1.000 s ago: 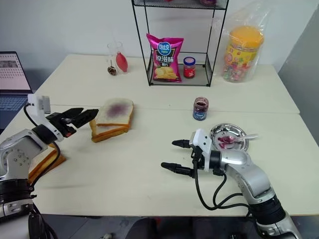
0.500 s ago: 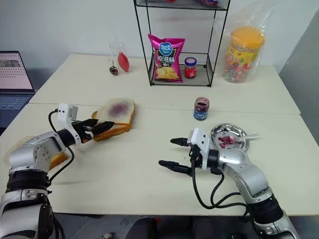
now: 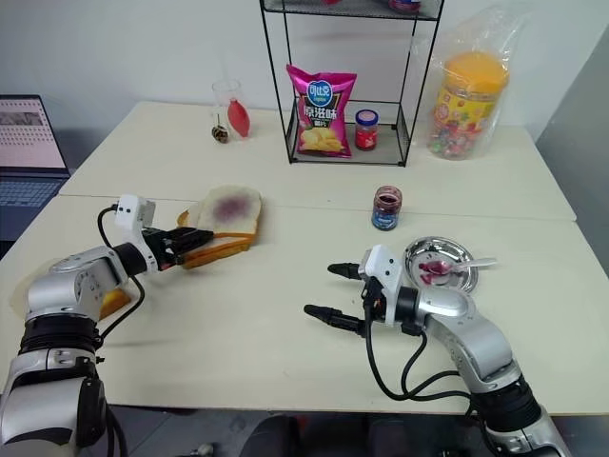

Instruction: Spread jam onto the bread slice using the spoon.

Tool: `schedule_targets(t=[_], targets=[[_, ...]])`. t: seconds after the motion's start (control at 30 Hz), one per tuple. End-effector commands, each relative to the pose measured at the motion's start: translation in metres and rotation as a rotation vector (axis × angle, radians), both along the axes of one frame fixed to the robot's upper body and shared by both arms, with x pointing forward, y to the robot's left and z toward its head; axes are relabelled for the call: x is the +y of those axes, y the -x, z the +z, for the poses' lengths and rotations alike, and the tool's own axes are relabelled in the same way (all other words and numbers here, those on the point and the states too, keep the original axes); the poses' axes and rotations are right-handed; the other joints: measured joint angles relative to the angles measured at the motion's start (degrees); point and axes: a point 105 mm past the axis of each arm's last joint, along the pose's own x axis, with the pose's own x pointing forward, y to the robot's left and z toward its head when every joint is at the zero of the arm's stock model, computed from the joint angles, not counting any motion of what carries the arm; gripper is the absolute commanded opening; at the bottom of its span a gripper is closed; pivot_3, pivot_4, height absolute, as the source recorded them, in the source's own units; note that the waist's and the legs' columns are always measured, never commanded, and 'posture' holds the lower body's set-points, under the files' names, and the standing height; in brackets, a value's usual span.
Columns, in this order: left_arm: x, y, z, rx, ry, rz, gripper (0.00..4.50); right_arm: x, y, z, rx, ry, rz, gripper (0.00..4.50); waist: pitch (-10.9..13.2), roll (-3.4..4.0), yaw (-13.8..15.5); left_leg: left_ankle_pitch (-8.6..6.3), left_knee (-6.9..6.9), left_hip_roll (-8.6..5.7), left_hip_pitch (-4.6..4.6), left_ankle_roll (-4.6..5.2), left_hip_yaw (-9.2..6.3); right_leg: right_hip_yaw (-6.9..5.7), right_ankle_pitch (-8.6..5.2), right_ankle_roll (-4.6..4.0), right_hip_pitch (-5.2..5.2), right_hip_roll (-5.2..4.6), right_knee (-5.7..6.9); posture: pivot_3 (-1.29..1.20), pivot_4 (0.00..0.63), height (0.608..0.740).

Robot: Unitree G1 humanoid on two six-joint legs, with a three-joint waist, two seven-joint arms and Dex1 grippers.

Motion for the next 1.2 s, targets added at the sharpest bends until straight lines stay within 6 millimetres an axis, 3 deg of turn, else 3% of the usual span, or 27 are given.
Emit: schedule_targets(t=[0.03, 0.2, 0.37, 0.5, 0.63, 0.7, 0.83, 0.93, 1.03, 1.13, 1.2], targets=[[-0.004, -0.005, 0.012, -0.047, -0.022, -0.024, 1.00, -0.001, 0.002, 0.013, -0.041, -0.027, -0.004, 4.50, 0.0, 0.00, 0.1, 0.00, 0.05, 0.00, -0.02, 0.00, -0.01, -0.01, 0.00, 0.00, 0.00, 0.00, 0.02, 0.00, 0.150, 0.740], [-0.004, -0.008, 0.016, -0.064, -0.030, -0.028, 0.05, -0.001, 0.001, 0.013, -0.042, -0.029, -0.010, 4.50, 0.0, 0.01, 0.2, 0.00, 0.49, -0.03, -0.15, 0.00, -0.14, -0.10, -0.02, -0.01, -0.03, -0.02, 0.42, 0.00, 0.150, 0.740], [-0.003, -0.013, 0.029, -0.113, -0.032, -0.018, 0.00, -0.002, 0.000, 0.014, -0.045, -0.030, -0.017, 4.50, 0.0, 0.01, 0.2, 0.03, 0.62, -0.04, -0.11, 0.02, -0.26, -0.15, -0.11, 0.14, -0.03, 0.01, 0.70, 0.00, 0.150, 0.740], [-0.003, -0.016, 0.053, -0.175, -0.014, -0.010, 0.00, -0.005, 0.000, 0.017, -0.049, -0.034, -0.026, 4.50, 0.0, 0.01, 0.2, 0.05, 0.62, -0.04, -0.10, 0.03, -0.36, -0.20, -0.11, 0.13, -0.03, 0.02, 0.76, 0.00, 0.150, 0.740], [-0.028, -0.006, 0.098, -0.283, 0.038, -0.151, 0.00, -0.014, 0.002, 0.024, -0.055, -0.036, -0.050, 4.50, 0.0, 0.02, 0.2, 0.05, 0.62, -0.05, -0.17, 0.03, -0.42, -0.23, -0.03, -0.01, -0.04, 0.02, 0.75, 0.00, 0.150, 0.740], [-0.041, 0.001, 0.105, -0.293, 0.032, -0.213, 0.00, -0.019, 0.005, 0.025, -0.050, -0.034, -0.057, 4.50, 0.0, 0.02, 0.3, 0.05, 0.62, -0.05, -0.31, 0.03, -0.49, -0.30, -0.03, -0.02, -0.12, 0.02, 0.73, 0.00, 0.150, 0.740], [-0.085, 0.028, 0.110, -0.259, 0.036, -0.434, 0.00, -0.031, 0.014, 0.029, -0.035, -0.019, -0.067, 4.50, 0.1, 0.09, 0.3, 0.05, 0.60, -0.05, -0.36, 0.02, -0.56, -0.35, -0.06, -0.03, -0.15, 0.00, 0.71, 0.00, 0.150, 0.740], [-0.123, 0.051, 0.104, -0.212, 0.064, -0.596, 0.00, -0.038, 0.016, 0.034, -0.024, -0.019, -0.088, 4.50, 0.1, 0.17, 0.3, 0.05, 0.61, -0.06, -0.34, 0.02, -0.57, -0.34, -0.06, -0.03, -0.14, 0.00, 0.76, 0.00, 0.150, 0.740], [-0.143, 0.062, 0.084, -0.158, 0.051, -0.649, 0.00, -0.045, 0.018, 0.035, -0.009, -0.013, -0.115, 4.50, 0.1, 0.21, 0.3, 0.06, 0.63, -0.06, -0.30, 0.03, -0.62, -0.37, -0.18, 0.17, -0.12, 0.03, 0.80, 0.00, 0.150, 0.740], [-0.144, 0.064, 0.042, -0.079, -0.041, -0.627, 0.00, -0.052, 0.020, 0.031, 0.010, 0.002, -0.146, 4.50, 0.1, 0.22, 0.2, 0.07, 0.63, -0.06, -0.23, 0.03, -0.61, -0.32, -0.20, 0.19, -0.07, 0.05, 0.79, 0.00, 0.150, 0.740], [-0.136, 0.069, -0.005, 0.002, -0.172, -0.612, 0.00, -0.056, 0.023, 0.024, 0.021, 0.023, -0.169, 4.50, 0.1, 0.26, 0.1, 0.07, 0.57, -0.06, -0.04, 0.04, -0.56, -0.22, -0.25, 0.11, 0.03, 0.06, 0.78, 0.00, 0.150, 0.740]])
